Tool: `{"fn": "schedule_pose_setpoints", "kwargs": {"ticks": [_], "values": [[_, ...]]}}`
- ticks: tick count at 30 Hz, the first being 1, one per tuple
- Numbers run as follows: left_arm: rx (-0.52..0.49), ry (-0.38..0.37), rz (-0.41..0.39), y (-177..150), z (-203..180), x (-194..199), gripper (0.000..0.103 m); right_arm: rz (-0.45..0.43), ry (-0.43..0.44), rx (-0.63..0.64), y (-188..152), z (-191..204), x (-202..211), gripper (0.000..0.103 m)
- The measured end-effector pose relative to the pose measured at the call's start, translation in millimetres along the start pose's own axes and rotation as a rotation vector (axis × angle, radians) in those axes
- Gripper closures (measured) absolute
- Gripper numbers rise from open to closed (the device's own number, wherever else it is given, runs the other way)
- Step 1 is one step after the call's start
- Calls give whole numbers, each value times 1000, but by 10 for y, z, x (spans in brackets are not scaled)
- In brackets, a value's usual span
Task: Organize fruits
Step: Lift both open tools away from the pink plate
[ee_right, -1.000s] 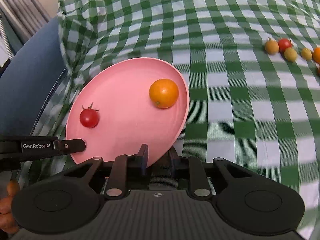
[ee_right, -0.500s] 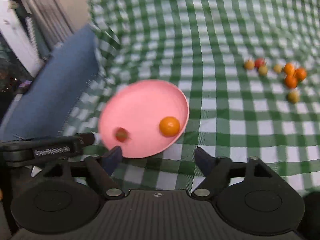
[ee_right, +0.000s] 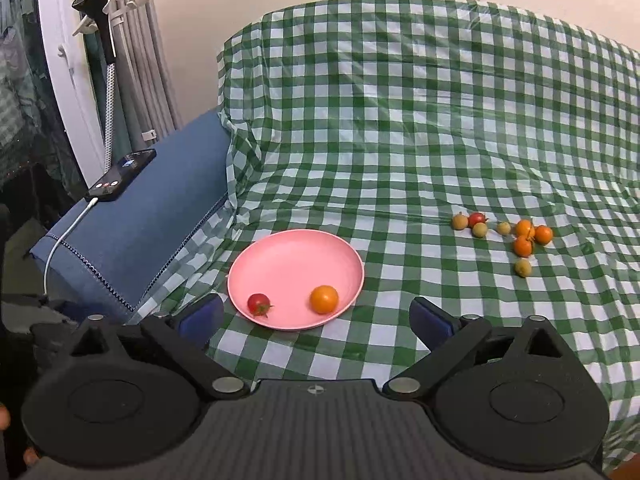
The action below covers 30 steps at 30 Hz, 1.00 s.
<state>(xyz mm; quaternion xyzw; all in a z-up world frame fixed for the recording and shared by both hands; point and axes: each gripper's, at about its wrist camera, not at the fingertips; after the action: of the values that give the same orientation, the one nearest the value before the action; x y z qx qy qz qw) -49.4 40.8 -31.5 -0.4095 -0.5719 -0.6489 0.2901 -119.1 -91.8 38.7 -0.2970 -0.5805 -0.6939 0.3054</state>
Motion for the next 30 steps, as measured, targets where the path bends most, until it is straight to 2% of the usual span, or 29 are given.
{"fn": "schedule_pose_setpoints", "kwargs": {"ticks": [5,16,30], "values": [[10,11,-30,-55,11,183,0,-11,-11,1,-75,45,115,4],[21,10,-57,-72,62,325,0,-14,-14,1,-129,88,178,4],[12,32,13,25,23,100,0,27,38,-46,-138,-173,32,4]]}}
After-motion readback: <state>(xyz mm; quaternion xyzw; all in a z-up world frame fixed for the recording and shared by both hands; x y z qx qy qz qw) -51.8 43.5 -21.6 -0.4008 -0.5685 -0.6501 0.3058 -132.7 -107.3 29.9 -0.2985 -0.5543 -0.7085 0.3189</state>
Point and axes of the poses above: each gripper's, at about its wrist camera, not at the fingertips, and x roughly against the way its jaws point, z to its left, y to its top, and after that the axes turned 11 degrees about z, right-handed
